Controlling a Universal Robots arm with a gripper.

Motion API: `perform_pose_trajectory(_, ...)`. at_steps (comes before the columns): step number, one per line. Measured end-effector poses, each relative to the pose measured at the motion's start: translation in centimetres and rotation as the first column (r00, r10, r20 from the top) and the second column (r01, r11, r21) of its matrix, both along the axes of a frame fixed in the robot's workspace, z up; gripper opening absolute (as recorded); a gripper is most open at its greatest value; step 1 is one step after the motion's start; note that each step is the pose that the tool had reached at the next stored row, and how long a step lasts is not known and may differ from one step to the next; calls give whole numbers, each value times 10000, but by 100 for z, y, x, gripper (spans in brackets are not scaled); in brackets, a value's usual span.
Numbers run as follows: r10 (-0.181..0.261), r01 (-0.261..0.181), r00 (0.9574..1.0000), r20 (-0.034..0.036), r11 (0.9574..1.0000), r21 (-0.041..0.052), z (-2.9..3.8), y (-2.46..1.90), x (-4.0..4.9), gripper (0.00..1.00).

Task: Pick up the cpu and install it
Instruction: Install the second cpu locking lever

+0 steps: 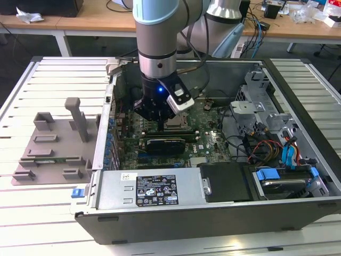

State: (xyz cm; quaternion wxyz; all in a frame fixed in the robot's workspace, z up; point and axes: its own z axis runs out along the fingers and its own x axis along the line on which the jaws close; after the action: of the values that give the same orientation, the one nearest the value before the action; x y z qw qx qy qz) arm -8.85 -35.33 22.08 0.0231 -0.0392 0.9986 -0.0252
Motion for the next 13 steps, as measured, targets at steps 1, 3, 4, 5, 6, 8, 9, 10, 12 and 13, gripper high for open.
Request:
perform_pose_trajectory(1, -2, 2, 10000, 2, 10000, 2, -5, 0, -4, 11)
perform_pose_trajectory(3, 0, 0, 10000, 1, 10000, 2, -26, 0, -30, 11)
perform_pose_trajectory(4, -1, 1, 10000, 1, 10000, 2, -36, 0, -37, 11)
perform_pose_trajectory(5, 0, 0, 10000, 0, 10000, 11, -39, -1, -40, 11)
perform_pose_trajectory(6, 0, 0, 10000, 2, 10000, 51, -39, 0, -40, 11)
perform_pose_trajectory(8, 0, 0, 10000, 12, 9999, 166, -40, 0, -40, 11)
perform_pose_trajectory(9, 0, 0, 10000, 19, 9997, 258, -42, -3, -40, 11)
perform_pose_trajectory(10, -1, 0, 10000, 22, 9995, 320, -48, -13, -40, 11)
perform_pose_trajectory(12, -1, 0, 10000, 28, 9989, 458, -54, -39, -40, 11)
perform_pose_trajectory(13, -1, 0, 10000, 29, 9988, 495, -54, -51, -40, 11)
